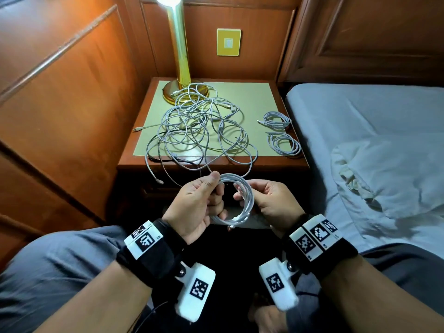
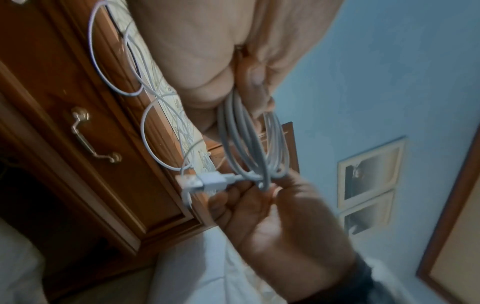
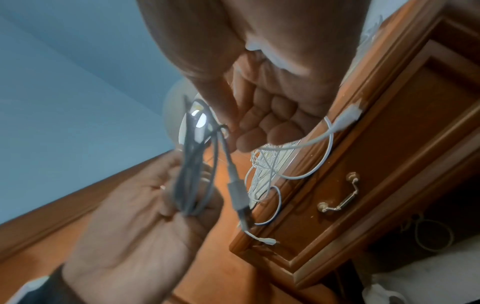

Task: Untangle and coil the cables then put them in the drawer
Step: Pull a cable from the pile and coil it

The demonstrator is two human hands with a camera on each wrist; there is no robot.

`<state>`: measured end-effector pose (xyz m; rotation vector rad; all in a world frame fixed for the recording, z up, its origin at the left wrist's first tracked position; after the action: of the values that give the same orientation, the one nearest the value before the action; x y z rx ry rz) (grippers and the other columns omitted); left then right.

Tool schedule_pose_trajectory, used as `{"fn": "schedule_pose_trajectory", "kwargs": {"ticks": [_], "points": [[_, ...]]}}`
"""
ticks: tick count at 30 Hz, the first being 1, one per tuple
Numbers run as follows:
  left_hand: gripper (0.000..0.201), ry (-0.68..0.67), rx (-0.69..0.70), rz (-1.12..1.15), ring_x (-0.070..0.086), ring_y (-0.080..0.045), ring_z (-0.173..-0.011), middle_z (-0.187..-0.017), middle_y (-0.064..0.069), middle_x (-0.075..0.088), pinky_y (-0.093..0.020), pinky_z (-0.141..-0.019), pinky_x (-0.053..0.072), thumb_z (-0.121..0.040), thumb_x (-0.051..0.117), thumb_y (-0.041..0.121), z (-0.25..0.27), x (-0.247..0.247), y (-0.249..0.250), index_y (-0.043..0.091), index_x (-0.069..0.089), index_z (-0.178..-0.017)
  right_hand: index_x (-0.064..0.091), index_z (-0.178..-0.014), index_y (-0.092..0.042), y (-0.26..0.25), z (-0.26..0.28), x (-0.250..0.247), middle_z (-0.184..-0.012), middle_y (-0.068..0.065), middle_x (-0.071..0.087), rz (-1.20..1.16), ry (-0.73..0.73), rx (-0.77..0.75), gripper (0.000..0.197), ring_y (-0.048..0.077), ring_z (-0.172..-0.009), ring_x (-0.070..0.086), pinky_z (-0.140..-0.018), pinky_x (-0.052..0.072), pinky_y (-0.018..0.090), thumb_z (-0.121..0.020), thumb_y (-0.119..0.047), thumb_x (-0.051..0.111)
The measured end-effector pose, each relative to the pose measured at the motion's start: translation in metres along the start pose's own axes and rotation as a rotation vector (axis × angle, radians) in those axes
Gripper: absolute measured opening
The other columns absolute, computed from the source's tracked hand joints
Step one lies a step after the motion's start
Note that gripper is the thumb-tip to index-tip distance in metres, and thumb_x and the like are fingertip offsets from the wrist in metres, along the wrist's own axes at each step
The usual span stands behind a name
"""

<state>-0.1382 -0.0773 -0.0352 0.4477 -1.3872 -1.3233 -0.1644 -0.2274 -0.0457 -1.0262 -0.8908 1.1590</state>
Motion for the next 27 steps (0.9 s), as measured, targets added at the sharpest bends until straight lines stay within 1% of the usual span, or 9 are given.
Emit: {"fn": "schedule_pose_trajectory", "kwargs": {"ticks": [3, 5, 7, 10, 12, 16, 20, 24, 27], "points": [[0.032, 0.116, 0.033, -0.076, 0.022, -0.014, -0.051, -0.056, -0.001, 0.025, -0.029, -0.05, 0.035, -0.104, 0.046, 0.031, -0.004, -0.009, -0.003, 0.008, 0.051, -0.083, 0.075, -0.099, -0.007, 0.0, 0.001, 0.011, -0.096, 0.016, 0.074, -0.178, -0.128, 0.098, 0.036, 0.022, -0.083, 0.066, -0.077, 0.049, 0.035, -0.1, -0.033, 0.051], [0.025, 0.171, 0.043, -0.079, 0.028, -0.015, -0.049, -0.056, 0.001, 0.033, -0.029, -0.049, 0.038, -0.104, 0.048, 0.03, -0.006, -0.013, -0.005, 0.008, 0.05, -0.092, 0.075, -0.099, -0.006, -0.003, 0.003, 0.015, -0.094, 0.017, 0.071, -0.227, -0.196, 0.092, 0.042, 0.021, -0.08, 0.066, -0.076, 0.05, 0.035, -0.095, -0.043, 0.056], [0.02, 0.221, 0.061, -0.074, 0.035, -0.012, -0.044, -0.058, 0.002, 0.037, -0.029, -0.047, 0.045, -0.104, 0.048, 0.028, -0.006, -0.015, -0.007, 0.008, 0.047, -0.102, 0.075, -0.097, -0.008, -0.01, 0.005, 0.014, -0.084, 0.015, 0.07, -0.065, -0.208, -0.077, 0.024, 0.018, -0.074, 0.065, -0.072, 0.052, 0.03, -0.089, -0.03, 0.07], [0.012, 0.243, 0.109, -0.089, 0.039, -0.013, -0.046, -0.061, -0.001, 0.039, -0.031, -0.048, 0.048, -0.106, 0.047, 0.022, -0.008, -0.015, -0.009, 0.012, 0.042, -0.108, 0.072, -0.105, -0.009, -0.013, 0.007, 0.012, -0.079, 0.019, 0.071, 0.115, -0.156, -0.237, 0.014, 0.015, -0.067, 0.065, -0.067, 0.053, 0.024, -0.093, -0.007, 0.067], [0.008, 0.224, 0.185, -0.182, 0.042, -0.016, -0.048, -0.066, -0.005, 0.045, -0.034, -0.051, 0.051, -0.106, 0.046, 0.014, -0.009, -0.017, -0.007, 0.016, 0.042, -0.111, 0.07, -0.112, -0.009, -0.012, 0.006, 0.01, -0.078, 0.014, 0.071, 0.085, -0.11, -0.237, 0.019, 0.013, -0.061, 0.062, -0.063, 0.052, 0.022, -0.097, -0.004, 0.06], [0.024, 0.145, 0.335, -0.478, 0.06, -0.024, -0.052, -0.08, -0.009, 0.056, -0.047, -0.062, 0.056, -0.103, 0.049, 0.004, -0.009, -0.017, 0.003, 0.027, 0.049, -0.107, 0.052, -0.135, -0.009, -0.011, 0.001, 0.01, -0.072, 0.005, 0.064, -0.035, -0.108, -0.222, 0.035, 0.009, -0.051, 0.049, -0.055, 0.046, 0.019, -0.101, -0.002, 0.05], [0.028, 0.124, 0.42, -0.692, 0.069, -0.026, -0.064, -0.092, 0.001, 0.057, -0.057, -0.065, 0.058, -0.101, 0.054, 0.008, -0.006, -0.012, 0.009, 0.035, 0.054, -0.094, 0.048, -0.13, -0.006, -0.013, 0.004, 0.015, -0.066, 0.005, 0.051, -0.242, -0.17, -0.163, 0.03, 0.006, -0.045, 0.038, -0.049, 0.037, 0.018, -0.103, 0.002, 0.039], [0.028, 0.11, 0.809, -1.092, 0.062, -0.021, -0.101, -0.109, 0.0, 0.057, -0.033, -0.092, 0.053, -0.086, 0.065, -0.007, 0.006, 0.0, 0.022, 0.015, 0.067, -0.103, 0.051, -0.118, -0.007, -0.013, 0.004, 0.013, -0.061, 0.002, 0.046, -0.271, -0.169, -0.112, 0.022, 0.005, -0.045, 0.039, -0.048, 0.035, 0.019, -0.102, 0.002, 0.038], [0.027, 0.123, 0.938, -1.254, 0.061, -0.026, -0.104, -0.11, -0.006, 0.062, -0.036, -0.093, 0.051, -0.085, 0.068, -0.006, 0.011, 0.005, 0.024, 0.01, 0.072, -0.106, 0.05, -0.113, -0.008, -0.012, 0.003, 0.012, -0.054, -0.003, 0.042, -0.274, -0.156, -0.096, 0.019, 0.009, -0.045, 0.033, -0.046, 0.032, 0.02, -0.102, 0.001, 0.036]]}}
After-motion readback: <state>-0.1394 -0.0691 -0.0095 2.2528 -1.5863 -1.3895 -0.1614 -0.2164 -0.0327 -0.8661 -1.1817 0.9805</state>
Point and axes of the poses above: each hand's wrist, its own z-axis away from the middle knuckle, its own x-axis out of the palm, y = z × x, the point moved 6 cm from there along -z, towards the middle knuckle
